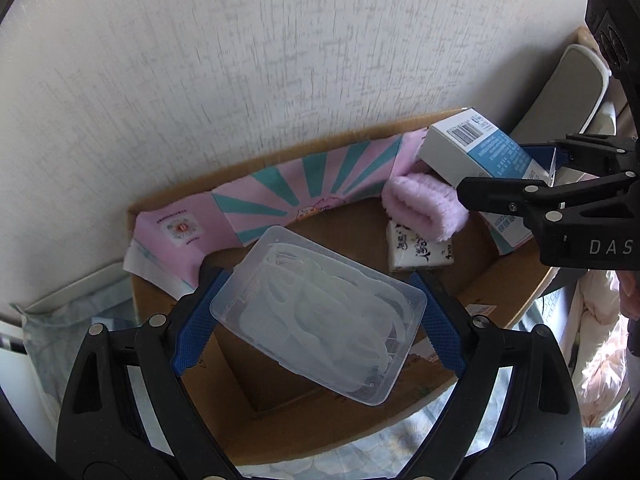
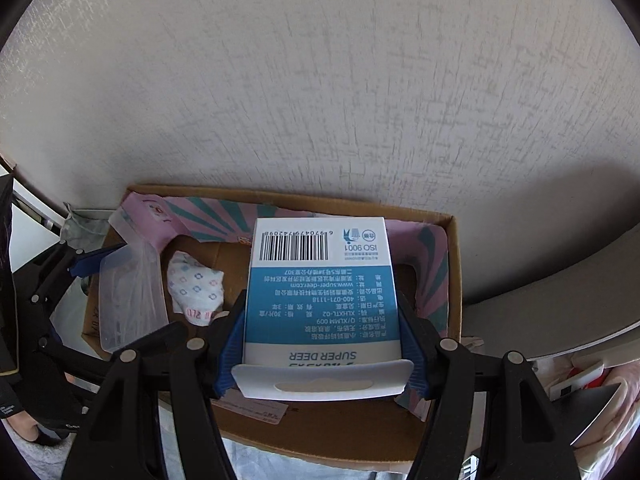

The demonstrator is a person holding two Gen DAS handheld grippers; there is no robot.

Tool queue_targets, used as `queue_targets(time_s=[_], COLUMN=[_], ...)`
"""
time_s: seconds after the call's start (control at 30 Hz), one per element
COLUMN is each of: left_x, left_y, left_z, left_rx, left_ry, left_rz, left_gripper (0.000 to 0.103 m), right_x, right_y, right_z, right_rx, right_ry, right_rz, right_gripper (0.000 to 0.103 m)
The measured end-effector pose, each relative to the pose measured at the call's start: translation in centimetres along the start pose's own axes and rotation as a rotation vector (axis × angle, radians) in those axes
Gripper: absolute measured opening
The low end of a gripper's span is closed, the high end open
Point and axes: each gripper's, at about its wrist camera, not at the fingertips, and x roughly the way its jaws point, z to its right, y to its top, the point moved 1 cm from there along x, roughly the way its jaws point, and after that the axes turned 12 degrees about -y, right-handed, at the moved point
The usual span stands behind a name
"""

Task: Organize objects
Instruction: 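Carry the plastic tray and white-blue box with both grippers over the cardboard box, then open the left gripper dropping the tray while the right gripper releases the white-blue box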

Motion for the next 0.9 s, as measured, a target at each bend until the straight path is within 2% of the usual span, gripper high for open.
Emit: queue_targets(time_s=[0.3, 0.43, 0.47, 0.5, 0.53, 0.57, 0.7, 0.9], left_x=[1.1, 1.7, 1.9, 2.0, 1.9, 1.8, 2.0, 2.0], left_y=[0.2, 0.4, 0.4, 0.4, 0.4, 0.4, 0.5, 0.3], left_z=[-0.1, 0.1, 0.2, 0.3, 0.4, 0.6, 0.9, 0.8], left_rx=[0.013, 0.011, 0.012, 0.017, 0.026, 0.035, 0.039, 0.009], left_ry=[0.01, -0.025, -0.032, -0.025, -0.023, -0.026, -0.026, -0.057], left_rz=[-0.039, -0.073, -0.086, -0.091, -0.081, -0.08, -0.085, -0.083], left_gripper=[0.089, 0.092, 0.096, 0.103, 0.103, 0.103, 0.103, 0.103], right_x=[1.3, 2.0, 2.2, 2.3, 2.5, 2.7, 2.8, 3.0], right_y=[0.1, 0.4, 0.4, 0.5, 0.5, 0.5, 0.4, 0.0], right_z=[0.3, 0.4, 0.4, 0.5, 0.6, 0.7, 0.8, 1.3], right_rx=[-0.004, 0.013, 0.02, 0.03, 0.038, 0.038, 0.032, 0.059], right_ry=[0.017, 0.038, 0.054, 0.075, 0.082, 0.077, 0.034, 0.027], right_rz=[-0.039, -0.066, -0.068, -0.074, -0.087, -0.097, -0.073, -0.089], right_gripper=[0.062, 0.062, 0.064, 0.074, 0.085, 0.103, 0.103, 0.103])
